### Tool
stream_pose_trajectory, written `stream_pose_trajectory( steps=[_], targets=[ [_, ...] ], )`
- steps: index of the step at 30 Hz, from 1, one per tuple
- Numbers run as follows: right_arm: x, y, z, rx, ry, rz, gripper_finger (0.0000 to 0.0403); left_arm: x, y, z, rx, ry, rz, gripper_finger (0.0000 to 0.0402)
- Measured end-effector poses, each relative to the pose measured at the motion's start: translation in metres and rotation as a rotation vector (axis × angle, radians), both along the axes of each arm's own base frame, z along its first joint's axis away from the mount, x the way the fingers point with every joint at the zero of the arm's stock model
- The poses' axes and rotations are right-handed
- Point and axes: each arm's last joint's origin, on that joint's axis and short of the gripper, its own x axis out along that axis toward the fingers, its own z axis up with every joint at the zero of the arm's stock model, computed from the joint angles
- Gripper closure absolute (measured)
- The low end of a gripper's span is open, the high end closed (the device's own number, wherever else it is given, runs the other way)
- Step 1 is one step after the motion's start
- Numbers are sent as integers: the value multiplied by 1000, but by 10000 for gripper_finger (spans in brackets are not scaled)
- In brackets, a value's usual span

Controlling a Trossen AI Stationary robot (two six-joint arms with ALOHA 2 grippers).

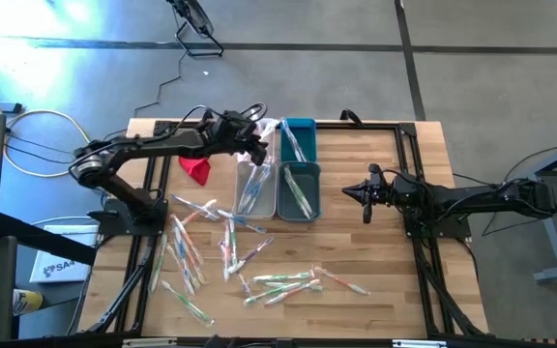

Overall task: Pick & Place Toothbrushes
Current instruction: Put the blue toothbrush into the gray bin

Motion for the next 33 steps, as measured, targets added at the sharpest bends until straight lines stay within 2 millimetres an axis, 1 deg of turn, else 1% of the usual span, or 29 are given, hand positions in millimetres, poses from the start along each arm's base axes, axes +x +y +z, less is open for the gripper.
stream_pose_trajectory(
  steps=[3, 6, 11, 14, 17, 19, 23, 26, 28, 30, 33],
  targets=[
    [0, 0, 0, 7, -1, -1, 399, -4, -21, 8, 8, 51, -14, 226],
    [0, 0, 0, 8, -2, -2, 399, -2, -45, 10, 21, 96, -52, 226],
    [0, 0, 0, 8, -2, -2, 399, 9, -90, 12, 50, 104, -202, 226],
    [0, 0, 0, 8, -2, -2, 399, 15, -120, 15, 122, 95, -295, 226],
    [0, 0, 0, 8, -2, -2, 399, 16, -146, 16, 214, 121, -338, 226],
    [0, 0, 0, 8, -2, -2, 399, 14, -162, 13, 253, 129, -356, 226],
    [0, 0, 0, 8, -2, -2, 399, 8, -191, -3, 283, 124, -425, 226],
    [0, 0, 0, 8, -2, -2, 399, 3, -207, -16, 278, 57, -464, 226],
    [0, 0, 0, 8, -2, -2, 399, -1, -213, -26, 280, 14, -482, 226],
    [0, 0, 0, 8, -2, -2, 399, -5, -216, -34, 280, -26, -485, 226],
    [0, 0, 0, 8, -2, -2, 399, -13, -212, -42, 284, -51, -477, 226]
  ],
)
